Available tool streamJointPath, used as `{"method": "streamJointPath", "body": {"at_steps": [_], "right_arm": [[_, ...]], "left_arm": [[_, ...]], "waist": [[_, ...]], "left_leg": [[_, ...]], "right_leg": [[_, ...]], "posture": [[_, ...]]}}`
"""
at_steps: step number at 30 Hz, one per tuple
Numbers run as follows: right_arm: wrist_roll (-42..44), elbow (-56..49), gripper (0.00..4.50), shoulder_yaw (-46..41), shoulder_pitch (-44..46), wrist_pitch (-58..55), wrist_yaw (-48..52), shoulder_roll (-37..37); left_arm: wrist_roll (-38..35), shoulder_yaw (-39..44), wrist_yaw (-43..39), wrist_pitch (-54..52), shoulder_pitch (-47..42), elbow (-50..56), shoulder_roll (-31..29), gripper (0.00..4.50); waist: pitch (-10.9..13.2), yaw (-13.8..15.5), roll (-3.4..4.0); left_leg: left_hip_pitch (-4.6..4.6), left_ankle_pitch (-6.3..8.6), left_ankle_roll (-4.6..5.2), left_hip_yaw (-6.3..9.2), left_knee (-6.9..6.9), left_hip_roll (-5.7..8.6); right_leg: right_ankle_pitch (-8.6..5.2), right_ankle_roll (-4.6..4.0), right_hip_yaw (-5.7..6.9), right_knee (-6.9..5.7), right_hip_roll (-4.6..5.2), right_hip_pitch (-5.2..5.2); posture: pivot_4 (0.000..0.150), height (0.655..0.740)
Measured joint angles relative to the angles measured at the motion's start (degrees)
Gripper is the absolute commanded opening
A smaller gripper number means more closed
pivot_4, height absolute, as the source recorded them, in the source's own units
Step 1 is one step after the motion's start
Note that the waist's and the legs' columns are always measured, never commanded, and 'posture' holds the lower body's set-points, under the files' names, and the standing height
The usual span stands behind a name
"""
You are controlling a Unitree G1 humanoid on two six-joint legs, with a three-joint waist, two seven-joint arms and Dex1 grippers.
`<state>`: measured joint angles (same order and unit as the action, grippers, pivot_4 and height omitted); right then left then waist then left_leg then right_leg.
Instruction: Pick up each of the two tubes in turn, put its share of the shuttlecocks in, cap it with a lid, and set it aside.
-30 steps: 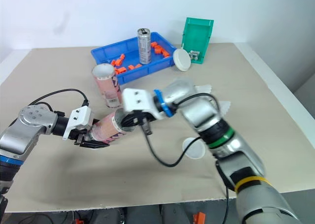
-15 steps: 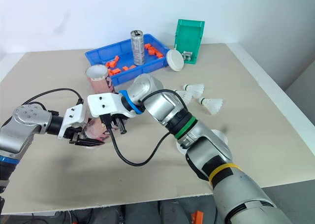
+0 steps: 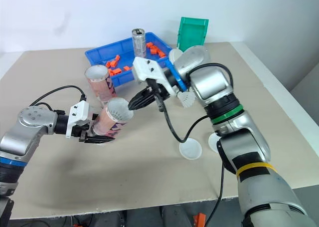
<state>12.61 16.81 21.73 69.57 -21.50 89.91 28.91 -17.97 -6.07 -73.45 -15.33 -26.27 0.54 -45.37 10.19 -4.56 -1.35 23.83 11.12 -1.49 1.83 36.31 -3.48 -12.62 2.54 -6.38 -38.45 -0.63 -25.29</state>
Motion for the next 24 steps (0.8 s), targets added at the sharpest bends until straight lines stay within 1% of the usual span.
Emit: {"method": "streamJointPath", "body": {"at_steps": [4,5,6,7,8,9,10,12,14,15,18,19,21,22,23,24], "right_arm": [[1.8,-5.3,0.09,-2.7,-4.6,-2.7,-0.2,5.3],[2.4,-8.9,0.09,-4.3,-8.1,-3.5,-0.4,8.4],[2.5,-9.5,0.09,-4.6,-9.1,-3.7,-0.4,9.4],[2.8,-12.4,0.09,-6.0,-12.2,-4.3,-0.8,12.2],[2.9,-13.0,0.09,-6.3,-13.0,-4.3,-0.8,12.9],[2.9,-15.0,0.09,-7.2,-15.4,-4.6,-1.2,15.6],[2.7,-17.6,0.09,-8.6,-19.4,-4.6,-1.4,20.0],[1.9,-19.1,0.09,-9.6,-23.8,-4.4,-1.5,24.5],[1.6,-19.4,0.09,-9.8,-25.2,-4.2,-1.5,25.9],[1.0,-21.0,0.09,-10.1,-28.0,-3.1,-1.4,28.6],[-0.4,-21.5,0.09,-9.9,-29.5,-1.9,-1.4,30.0],[-1.0,-21.5,0.66,-9.6,-29.7,-1.6,-1.5,30.2],[-2.5,-21.5,1.32,-8.2,-29.7,-1.2,-2.1,30.1],[-5.7,-20.5,1.91,-5.4,-29.1,-1.1,-3.3,28.6],[-5.9,-20.4,2.4,-5.1,-29.1,-1.1,-3.4,28.4],[-6.1,-20.4,2.4,-4.8,-29.1,-1.1,-3.6,28.2]], "left_arm": [[-1.4,0.5,1.0,0.0,1.7,0.3,1.7,3.26],[-2.2,1.3,1.8,0.1,1.9,0.5,3.3,3.26],[-2.6,1.7,2.0,0.3,2.2,0.7,3.9,3.26],[-3.4,2.1,2.8,0.7,2.2,0.9,5.5,3.26],[-3.6,2.4,3.0,0.8,2.4,1.0,6.0,3.26],[-4.5,2.7,3.9,1.3,2.6,1.3,7.9,3.26],[-5.3,2.9,5.4,1.9,2.7,1.9,11.5,3.26],[-6.0,2.7,6.9,2.7,3.4,2.3,15.3,3.26],[-6.2,2.4,7.3,3.1,3.7,2.2,16.3,3.26],[-5.9,1.9,8.0,4.9,4.0,1.8,18.7,3.26],[-5.0,0.9,8.2,7.7,4.7,-0.7,20.9,3.26],[-4.5,0.6,8.3,8.7,5.1,-2.1,21.8,3.26],[-2.9,-0.6,8.5,11.2,5.5,-5.6,22.9,3.26],[-1.2,-1.3,8.8,15.6,5.9,-10.5,25.0,3.26],[-1.2,-1.3,8.8,15.9,5.9,-10.7,25.1,3.26],[-1.1,-1.4,8.9,16.2,5.9,-10.8,25.2,3.26]], "waist": [[0.0,0.2,-0.03],[0.0,0.5,-0.03],[0.0,0.5,-0.03],[0.0,0.7,-0.02],[0.0,0.8,-0.02],[0.1,0.9,0.0],[0.1,1.3,0.0],[0.1,1.7,-0.02],[0.1,1.5,-0.02],[0.1,1.2,0.02],[0.0,1.2,0.06],[0.0,1.2,0.05],[0.1,1.1,0.04],[0.1,1.0,0.02],[0.1,1.1,0.02],[0.1,1.1,0.02]], "left_leg": [[0.05,0.02,-0.02,0.0,0.02,0.01],[0.12,0.02,-0.02,0.04,0.03,0.04],[0.12,0.02,-0.03,0.04,0.04,0.05],[0.19,0.02,-0.03,0.05,0.07,0.06],[0.19,0.02,-0.03,0.05,0.08,0.07],[0.21,0.03,-0.05,0.04,0.1,0.1],[0.22,0.03,-0.05,0.04,0.11,0.16],[0.24,0.05,-0.08,0.01,0.13,0.19],[0.18,0.05,-0.08,-0.06,0.13,0.19],[0.07,0.05,-0.07,-0.08,0.1,0.18],[-0.07,0.05,-0.07,-0.11,0.11,0.19],[-0.11,0.04,-0.08,-0.12,0.13,0.19],[-0.13,0.02,-0.12,-0.17,0.17,0.2],[-0.13,-0.02,-0.17,-0.22,0.24,0.21],[-0.13,-0.03,-0.19,-0.22,0.25,0.21],[-0.13,-0.04,-0.21,-0.22,0.26,0.22]], "right_leg": [[-0.05,0.04,0.0,0.0,0.02,0.0],[-0.07,0.08,0.0,0.02,0.02,0.01],[-0.1,0.07,0.0,0.02,0.03,0.02],[-0.09,0.1,-0.01,0.06,0.03,0.0],[-0.1,0.1,-0.01,0.06,0.04,0.01],[-0.09,0.13,-0.03,0.1,0.05,0.02],[-0.12,0.18,-0.04,0.13,0.11,0.04],[-0.09,0.26,-0.11,0.18,0.11,0.04],[-0.06,0.27,-0.17,0.18,0.09,0.03],[-0.02,0.25,-0.21,0.17,0.07,0.05],[-0.01,0.21,-0.25,0.18,0.06,0.15],[-0.08,0.07,-0.28,0.18,0.06,0.17],[-0.02,0.04,-0.33,0.18,0.06,0.19],[0.07,0.1,-0.41,0.19,0.07,0.19],[0.08,0.11,-0.41,0.18,0.07,0.21],[0.08,0.11,-0.42,0.18,0.07,0.21]], "posture": [[0.15,0.74],[0.15,0.74],[0.15,0.74],[0.15,0.74],[0.15,0.74],[0.15,0.74],[0.15,0.74],[0.15,0.74],[0.15,0.74],[0.15,0.74],[0.15,0.74],[0.15,0.74],[0.15,0.74],[0.15,0.74],[0.15,0.74],[0.15,0.74]]}}
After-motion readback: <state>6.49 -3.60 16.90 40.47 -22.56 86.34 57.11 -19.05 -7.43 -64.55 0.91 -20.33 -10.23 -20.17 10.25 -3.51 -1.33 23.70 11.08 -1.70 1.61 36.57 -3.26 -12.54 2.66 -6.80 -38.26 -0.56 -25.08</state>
